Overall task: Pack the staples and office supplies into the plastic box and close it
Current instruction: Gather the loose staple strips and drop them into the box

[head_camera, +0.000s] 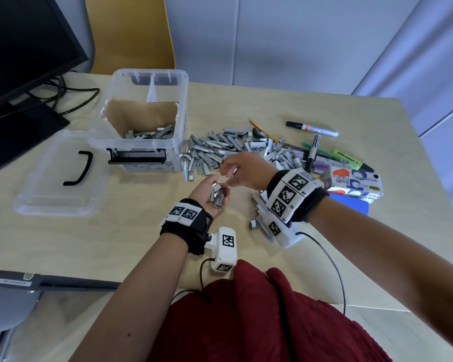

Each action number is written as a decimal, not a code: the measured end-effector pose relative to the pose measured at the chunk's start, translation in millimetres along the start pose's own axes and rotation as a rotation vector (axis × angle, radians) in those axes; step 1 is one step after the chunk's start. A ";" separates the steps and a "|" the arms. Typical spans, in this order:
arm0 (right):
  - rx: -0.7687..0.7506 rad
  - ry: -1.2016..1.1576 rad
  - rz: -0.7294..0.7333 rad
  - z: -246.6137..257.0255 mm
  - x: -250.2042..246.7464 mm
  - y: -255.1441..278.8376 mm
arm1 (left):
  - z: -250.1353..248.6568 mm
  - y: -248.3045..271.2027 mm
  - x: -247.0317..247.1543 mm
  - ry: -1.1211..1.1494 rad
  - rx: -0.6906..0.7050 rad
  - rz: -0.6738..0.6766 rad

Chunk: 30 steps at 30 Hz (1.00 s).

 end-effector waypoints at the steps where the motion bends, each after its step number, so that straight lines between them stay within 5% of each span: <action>1: 0.010 0.014 -0.010 -2.8 -1.8 5.4 | -0.1 -0.1 2.9 -0.053 -0.014 0.012; 10: 0.096 0.362 0.273 -36.5 56.3 43.5 | 7.9 9.6 3.3 -0.201 -0.071 0.032; 17: 0.105 0.511 0.299 -36.6 69.1 38.8 | 18.1 18.5 -11.6 -0.082 -0.054 -0.032; 26: -0.003 0.016 -0.057 -13.4 28.9 43.7 | 36.0 17.9 -7.5 0.010 -0.026 -0.036; 30: -0.014 -0.015 -0.063 -4.1 19.2 44.3 | 41.0 17.1 9.1 0.001 -0.040 0.019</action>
Point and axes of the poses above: each hand's wrist, its own y-axis away from the middle knuckle, its own x-axis out of the palm, z = x × y, the point moved 6 cm from there along -y, towards the middle knuckle, and after that the axes turned 13 degrees about z, right-handed, at the moved point
